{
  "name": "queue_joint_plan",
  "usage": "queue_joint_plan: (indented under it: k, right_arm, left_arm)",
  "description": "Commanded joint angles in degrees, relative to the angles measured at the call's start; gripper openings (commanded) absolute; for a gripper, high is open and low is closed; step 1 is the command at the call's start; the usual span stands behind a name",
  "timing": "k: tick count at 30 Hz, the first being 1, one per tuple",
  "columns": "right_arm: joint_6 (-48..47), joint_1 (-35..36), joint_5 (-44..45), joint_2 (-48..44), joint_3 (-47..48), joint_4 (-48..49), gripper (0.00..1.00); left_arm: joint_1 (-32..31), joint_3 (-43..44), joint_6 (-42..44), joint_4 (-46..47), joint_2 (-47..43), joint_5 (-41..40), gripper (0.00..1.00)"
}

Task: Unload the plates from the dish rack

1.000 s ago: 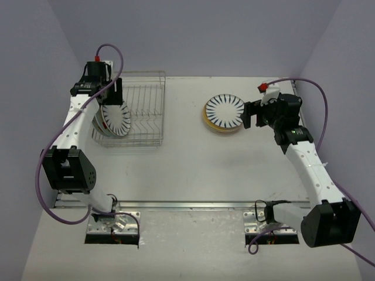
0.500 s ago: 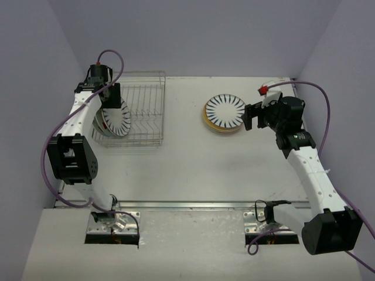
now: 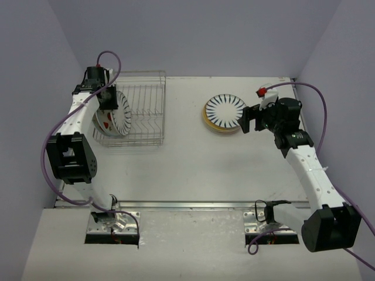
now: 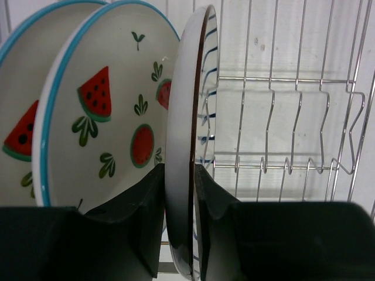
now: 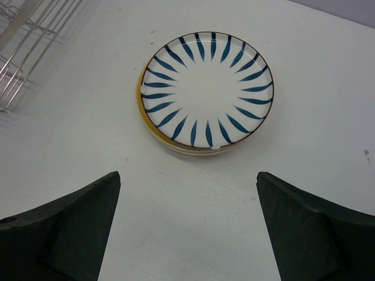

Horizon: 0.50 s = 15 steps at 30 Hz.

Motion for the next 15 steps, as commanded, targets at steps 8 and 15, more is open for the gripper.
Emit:
queue_joint_plan:
  k: [8, 15]
  right_arm:
    - [2.79, -0.03, -2.21, 0.62, 1.42, -0.13, 0.99]
    - [3.92, -0.1, -3.36, 0.45, 1.6, -0.91, 0.99]
  left_arm:
    - [-0.55, -3.07, -0.86, 2.34, -1.11, 3.75, 0.17]
    - [-0.55, -0.09, -1.26, 1.43, -2.79, 4.21, 0.0]
